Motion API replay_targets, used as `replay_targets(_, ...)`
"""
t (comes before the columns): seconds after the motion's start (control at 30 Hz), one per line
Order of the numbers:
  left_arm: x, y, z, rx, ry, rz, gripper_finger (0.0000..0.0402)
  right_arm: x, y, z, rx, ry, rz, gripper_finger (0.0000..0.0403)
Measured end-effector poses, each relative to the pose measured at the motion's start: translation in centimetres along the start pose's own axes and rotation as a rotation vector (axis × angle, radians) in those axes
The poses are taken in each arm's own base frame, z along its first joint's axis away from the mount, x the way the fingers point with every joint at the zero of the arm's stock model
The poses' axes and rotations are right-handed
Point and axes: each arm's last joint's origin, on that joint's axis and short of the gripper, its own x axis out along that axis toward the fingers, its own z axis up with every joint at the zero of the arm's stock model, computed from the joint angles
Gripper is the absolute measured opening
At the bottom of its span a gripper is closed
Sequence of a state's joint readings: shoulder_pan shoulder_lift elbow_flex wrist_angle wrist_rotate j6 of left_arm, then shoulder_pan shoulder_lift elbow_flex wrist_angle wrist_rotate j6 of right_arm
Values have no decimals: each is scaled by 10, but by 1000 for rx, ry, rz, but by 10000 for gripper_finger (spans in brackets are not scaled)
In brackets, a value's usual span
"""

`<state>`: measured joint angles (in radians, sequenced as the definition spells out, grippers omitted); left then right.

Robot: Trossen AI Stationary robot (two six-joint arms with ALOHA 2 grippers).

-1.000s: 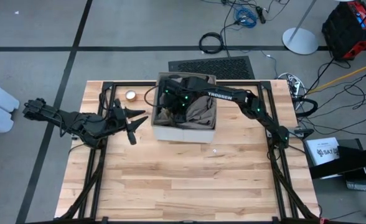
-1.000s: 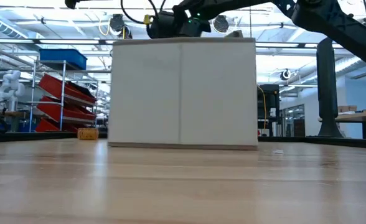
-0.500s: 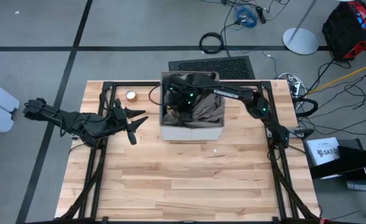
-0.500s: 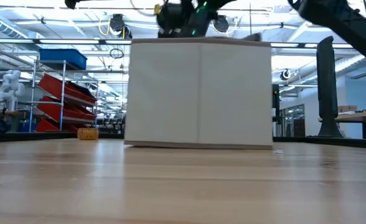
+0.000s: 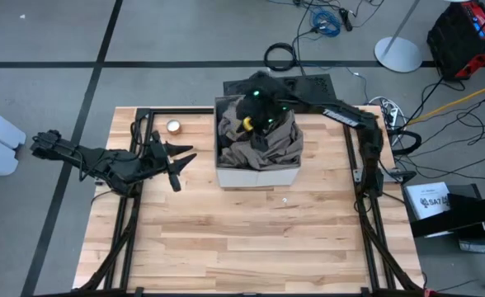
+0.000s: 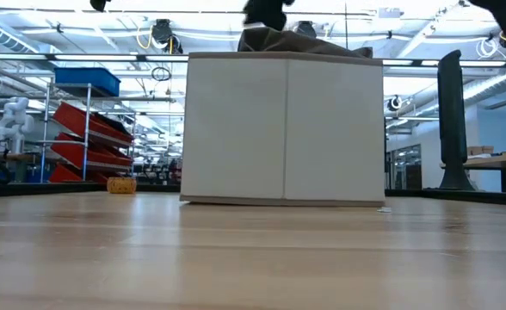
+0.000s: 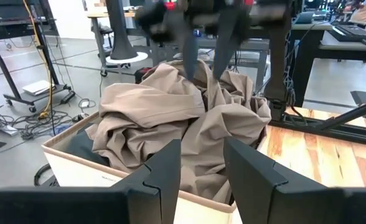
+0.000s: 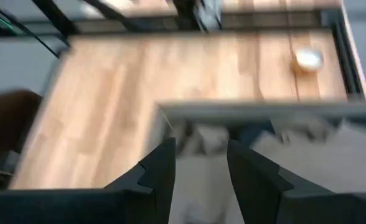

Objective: Sort clothes
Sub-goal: Return to Home Position

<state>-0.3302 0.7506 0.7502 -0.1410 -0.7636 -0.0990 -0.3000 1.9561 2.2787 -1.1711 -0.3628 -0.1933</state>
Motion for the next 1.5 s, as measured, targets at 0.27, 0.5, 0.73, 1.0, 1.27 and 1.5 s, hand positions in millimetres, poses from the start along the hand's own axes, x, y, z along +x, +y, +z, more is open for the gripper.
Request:
replay_targets(0.27,0,-1,0,12,0,-4,132,-69,29,2,-53,-149,69,132)
replay_targets(0.5,-10,5,5,28,-29,-20,132,-128,66,-21,-78,-129,108,129)
replay_targets(0.73,-22,18,-3,-1,-58,-22,132,-172,101,-53,-150,-250,135,113)
replay_targets(1.0,-33,32,-29,-58,-69,-25,132,-157,109,-142,-99,-449,107,111)
replay_targets(1.27,-43,46,-57,-87,-90,11,132,-109,100,-248,115,-769,-15,111)
replay_targets(1.5,-53,59,-72,-135,-121,74,132,-72,95,-304,193,-850,14,111)
